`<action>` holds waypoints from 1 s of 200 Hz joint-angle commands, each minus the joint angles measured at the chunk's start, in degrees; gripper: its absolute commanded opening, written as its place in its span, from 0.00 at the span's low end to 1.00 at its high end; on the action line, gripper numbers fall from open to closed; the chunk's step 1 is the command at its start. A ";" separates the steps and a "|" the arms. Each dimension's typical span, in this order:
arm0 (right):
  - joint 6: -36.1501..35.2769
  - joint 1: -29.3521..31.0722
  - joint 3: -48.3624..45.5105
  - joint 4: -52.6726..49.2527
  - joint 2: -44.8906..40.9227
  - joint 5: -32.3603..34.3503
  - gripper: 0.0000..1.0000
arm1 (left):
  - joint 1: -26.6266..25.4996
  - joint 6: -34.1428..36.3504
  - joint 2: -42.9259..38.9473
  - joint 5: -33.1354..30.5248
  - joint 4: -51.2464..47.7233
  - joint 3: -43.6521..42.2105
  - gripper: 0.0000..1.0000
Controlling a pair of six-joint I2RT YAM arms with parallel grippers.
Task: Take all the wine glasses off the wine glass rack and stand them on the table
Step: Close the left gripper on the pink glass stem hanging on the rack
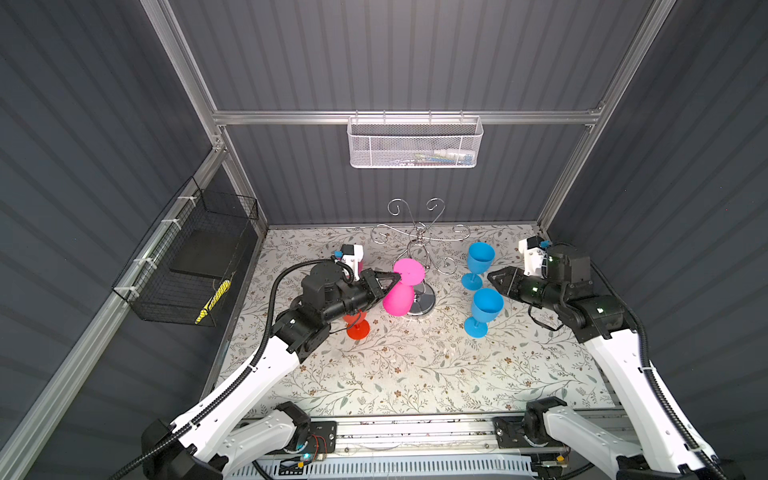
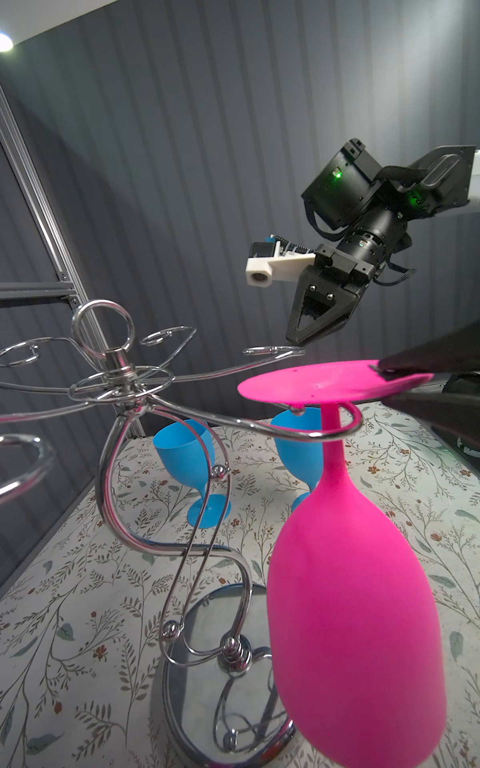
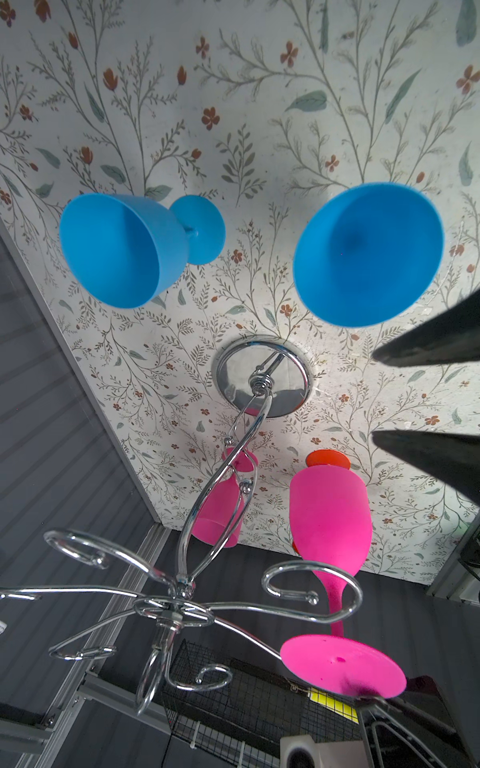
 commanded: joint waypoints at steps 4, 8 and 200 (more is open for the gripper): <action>0.13 -0.34 -0.15 -0.67 -0.48 -0.65 0.30 | 0.28 -0.10 0.21 -0.37 1.33 -0.93 0.11; 0.17 -0.34 -0.17 -0.60 -0.50 -0.59 0.30 | 0.28 -0.19 0.23 -0.34 1.35 -0.98 0.10; 0.38 -0.43 -0.33 -0.69 -0.92 -0.66 0.30 | 0.28 -1.83 1.37 0.48 4.43 -0.70 0.09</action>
